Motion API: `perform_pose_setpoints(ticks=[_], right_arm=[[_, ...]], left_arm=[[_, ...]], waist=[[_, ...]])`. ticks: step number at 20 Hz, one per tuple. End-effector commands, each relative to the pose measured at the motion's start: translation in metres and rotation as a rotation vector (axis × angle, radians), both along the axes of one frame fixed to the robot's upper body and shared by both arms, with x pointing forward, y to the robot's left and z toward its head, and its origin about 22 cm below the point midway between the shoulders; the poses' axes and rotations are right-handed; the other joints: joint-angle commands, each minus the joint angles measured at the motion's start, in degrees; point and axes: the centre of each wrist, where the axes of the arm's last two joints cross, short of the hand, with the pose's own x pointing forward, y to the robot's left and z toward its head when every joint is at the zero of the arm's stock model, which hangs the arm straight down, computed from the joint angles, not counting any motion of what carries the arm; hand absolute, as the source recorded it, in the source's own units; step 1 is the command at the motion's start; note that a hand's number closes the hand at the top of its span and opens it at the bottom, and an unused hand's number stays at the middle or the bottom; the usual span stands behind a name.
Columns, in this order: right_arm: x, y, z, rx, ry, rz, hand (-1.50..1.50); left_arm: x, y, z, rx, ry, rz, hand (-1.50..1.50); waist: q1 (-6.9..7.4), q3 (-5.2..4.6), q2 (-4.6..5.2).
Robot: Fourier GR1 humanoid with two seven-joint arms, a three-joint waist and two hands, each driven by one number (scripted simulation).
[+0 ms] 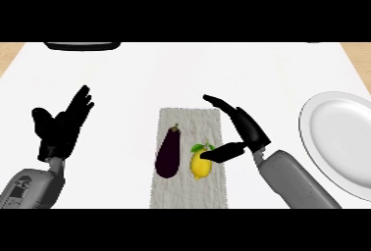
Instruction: Pick the eggplant from the placemat and place it in the plate
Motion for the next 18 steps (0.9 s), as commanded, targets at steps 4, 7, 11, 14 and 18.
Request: perform_pose_setpoints(ticks=[4,7,11,14,18], right_arm=[[-0.002,0.038,0.046,-0.16,0.008,0.073,-1.5],[0.007,0.034,0.045,-0.213,0.052,0.101,-1.5],[0.004,0.038,0.051,-0.331,0.138,0.177,-1.5],[-0.001,0.065,0.053,-0.426,0.161,0.198,-1.5],[0.005,0.085,0.059,-0.547,0.15,0.185,-1.5]], left_arm=[[0.0,0.009,0.0,-0.009,0.014,0.023,0.0],[-0.006,-0.01,0.003,0.0,-0.004,0.01,0.0],[-0.007,-0.005,0.006,-0.017,-0.001,-0.002,0.0],[-0.009,0.013,-0.001,-0.014,0.01,0.028,0.0],[-0.017,0.004,-0.013,0.005,0.0,0.008,0.0]], waist=[[-0.56,0.0,-0.13],[-0.31,0.02,-0.09],[-0.29,0.01,-0.07],[-0.29,-0.01,-0.02],[-0.11,-0.01,-0.01]])
